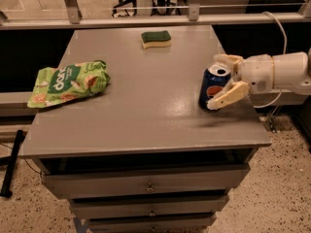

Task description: Knock pepsi can over

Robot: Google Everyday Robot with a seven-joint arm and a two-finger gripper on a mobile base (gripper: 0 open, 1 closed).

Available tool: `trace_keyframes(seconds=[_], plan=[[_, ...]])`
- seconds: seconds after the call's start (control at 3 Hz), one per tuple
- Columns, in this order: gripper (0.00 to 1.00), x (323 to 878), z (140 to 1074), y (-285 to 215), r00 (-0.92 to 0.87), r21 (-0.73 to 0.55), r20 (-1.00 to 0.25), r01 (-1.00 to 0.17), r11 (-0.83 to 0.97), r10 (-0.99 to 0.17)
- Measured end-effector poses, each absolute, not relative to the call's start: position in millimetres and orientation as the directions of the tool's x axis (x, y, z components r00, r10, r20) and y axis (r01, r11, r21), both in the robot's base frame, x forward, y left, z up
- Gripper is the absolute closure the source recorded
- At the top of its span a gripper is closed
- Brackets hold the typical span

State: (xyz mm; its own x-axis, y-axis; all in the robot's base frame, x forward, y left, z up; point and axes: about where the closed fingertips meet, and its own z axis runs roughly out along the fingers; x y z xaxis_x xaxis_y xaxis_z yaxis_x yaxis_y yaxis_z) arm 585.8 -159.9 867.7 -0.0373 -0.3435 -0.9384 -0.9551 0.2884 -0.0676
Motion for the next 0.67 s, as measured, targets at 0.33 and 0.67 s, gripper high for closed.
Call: trace_keyframes(seconds=[0.33,0.67], plan=[[0.00,608,874,-145,0.010,-0.096,-0.953,-0.958,0.270,-0.304],[0.00,631,895,-130,0.052,-0.130,-0.957,-0.958,0.257,-0.287]])
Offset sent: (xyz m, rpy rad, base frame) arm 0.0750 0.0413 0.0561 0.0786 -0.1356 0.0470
